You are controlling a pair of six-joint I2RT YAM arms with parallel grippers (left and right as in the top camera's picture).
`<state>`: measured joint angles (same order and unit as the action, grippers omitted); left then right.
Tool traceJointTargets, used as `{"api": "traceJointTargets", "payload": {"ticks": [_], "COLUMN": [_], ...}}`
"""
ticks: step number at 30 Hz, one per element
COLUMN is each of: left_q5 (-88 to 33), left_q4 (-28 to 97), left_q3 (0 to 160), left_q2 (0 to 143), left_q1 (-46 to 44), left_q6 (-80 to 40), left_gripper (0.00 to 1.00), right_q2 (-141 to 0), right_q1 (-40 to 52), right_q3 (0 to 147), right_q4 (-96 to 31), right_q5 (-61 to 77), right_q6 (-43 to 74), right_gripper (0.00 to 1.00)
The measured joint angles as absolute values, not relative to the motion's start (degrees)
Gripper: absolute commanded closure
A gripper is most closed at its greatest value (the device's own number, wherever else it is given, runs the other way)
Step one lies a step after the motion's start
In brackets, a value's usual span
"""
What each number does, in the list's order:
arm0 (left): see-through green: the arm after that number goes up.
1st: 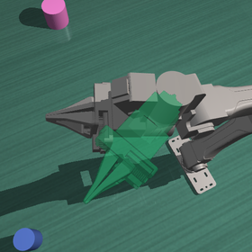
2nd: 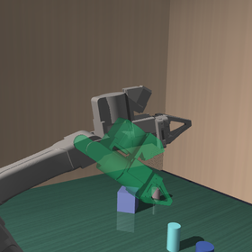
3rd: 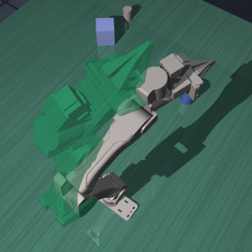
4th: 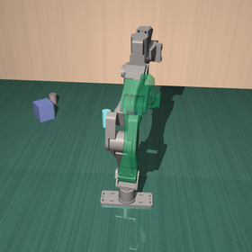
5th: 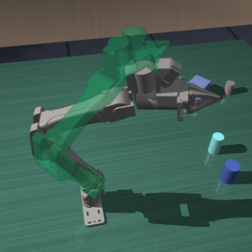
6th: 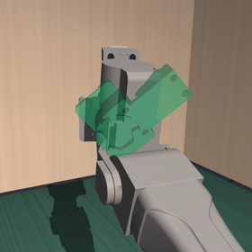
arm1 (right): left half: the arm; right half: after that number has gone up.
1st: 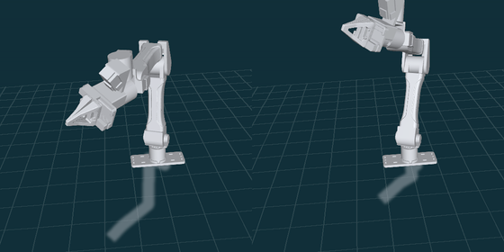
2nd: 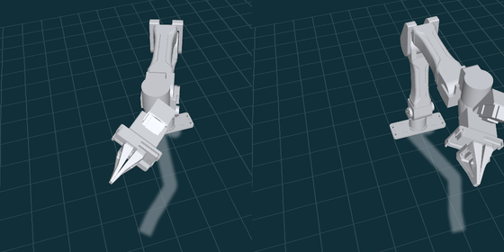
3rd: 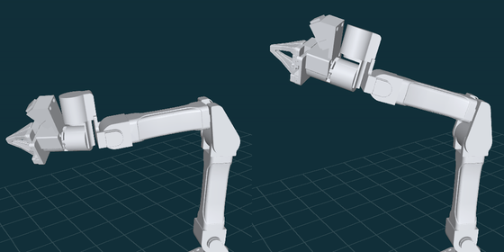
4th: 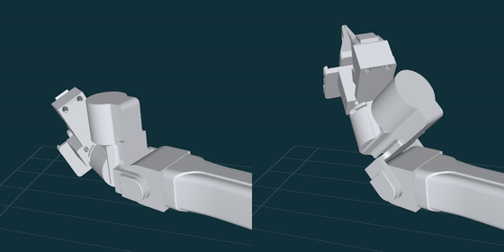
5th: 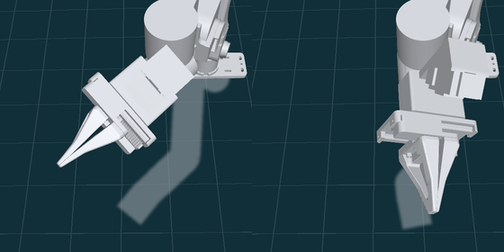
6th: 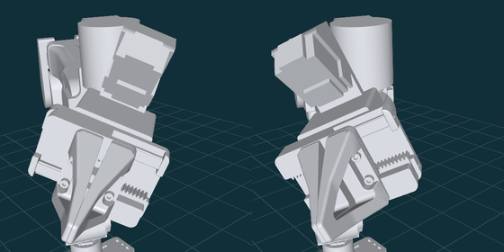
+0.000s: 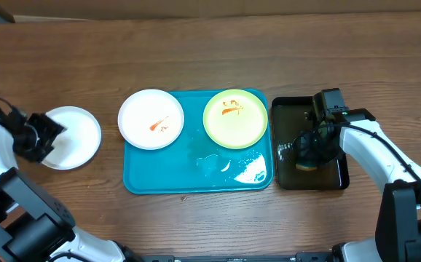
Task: Clean dirty plates on tray and stack at the side
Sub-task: 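Set the white plate down on the table left of the tray, then move left gripper to the rim of the other white plate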
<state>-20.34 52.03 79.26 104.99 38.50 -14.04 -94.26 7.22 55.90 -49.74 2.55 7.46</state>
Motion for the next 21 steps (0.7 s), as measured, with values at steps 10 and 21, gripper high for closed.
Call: {"api": "traceJointTargets", "payload": {"ticks": [10, 21], "left_q5": [-26.3, -9.3], "left_q4": [46.1, 40.6], "left_q3": [79.5, 79.5], "left_q2": [105.0, 105.1], "left_q1": [22.7, 10.4], "left_q6": [-7.0, -4.5], "left_gripper": [0.04, 0.13], "right_q2": [-94.3, -94.3], "right_q1": [7.2, 7.2], "right_q3": [55.9, 55.9], "right_q4": [-50.0, -50.6], "right_q5": [2.5, 2.5], "right_q6": [7.5, 7.5], "right_gripper": [0.95, 0.95]}}
